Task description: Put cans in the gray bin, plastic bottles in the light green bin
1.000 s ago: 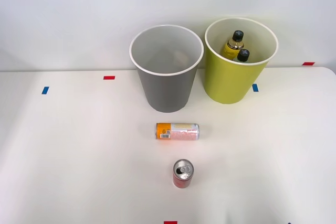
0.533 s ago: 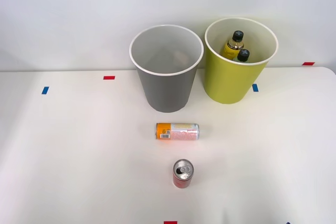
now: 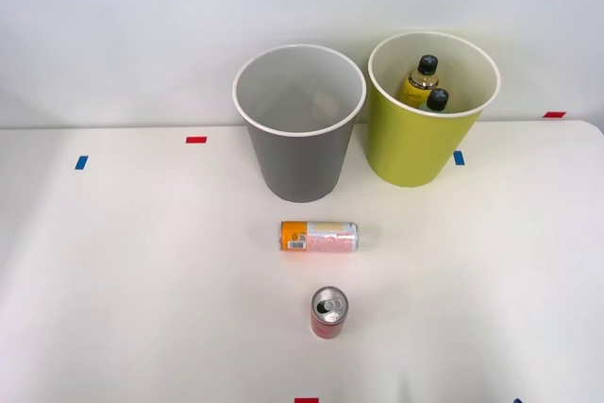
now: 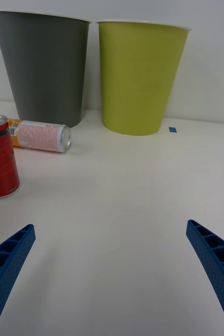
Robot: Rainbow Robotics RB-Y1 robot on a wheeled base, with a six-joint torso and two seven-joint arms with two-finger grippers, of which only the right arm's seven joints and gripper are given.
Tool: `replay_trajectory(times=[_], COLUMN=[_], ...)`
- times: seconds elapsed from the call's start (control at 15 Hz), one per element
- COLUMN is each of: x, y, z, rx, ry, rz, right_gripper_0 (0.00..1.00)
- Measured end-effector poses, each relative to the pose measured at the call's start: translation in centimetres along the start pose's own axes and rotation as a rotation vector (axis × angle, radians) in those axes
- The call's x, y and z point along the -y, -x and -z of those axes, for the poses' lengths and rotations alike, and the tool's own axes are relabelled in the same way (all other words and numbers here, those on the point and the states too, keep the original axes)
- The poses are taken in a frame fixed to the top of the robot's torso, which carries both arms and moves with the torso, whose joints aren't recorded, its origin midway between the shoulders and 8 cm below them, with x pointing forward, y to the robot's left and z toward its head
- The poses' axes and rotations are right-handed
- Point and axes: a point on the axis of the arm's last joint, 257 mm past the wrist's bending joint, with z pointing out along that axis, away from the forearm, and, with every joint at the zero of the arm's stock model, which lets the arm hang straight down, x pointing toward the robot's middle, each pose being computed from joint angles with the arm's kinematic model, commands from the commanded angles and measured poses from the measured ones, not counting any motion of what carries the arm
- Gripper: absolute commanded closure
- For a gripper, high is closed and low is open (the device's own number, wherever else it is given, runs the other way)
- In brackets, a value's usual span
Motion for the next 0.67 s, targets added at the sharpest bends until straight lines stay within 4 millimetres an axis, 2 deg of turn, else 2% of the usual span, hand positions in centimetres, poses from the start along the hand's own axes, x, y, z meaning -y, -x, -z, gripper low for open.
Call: replay_trajectory(times=[0.67], x=[0.0], y=[0.0], z=[0.0], rx=[0.0], ry=[0.0], rz=[0.0], right_gripper_0=[0.0])
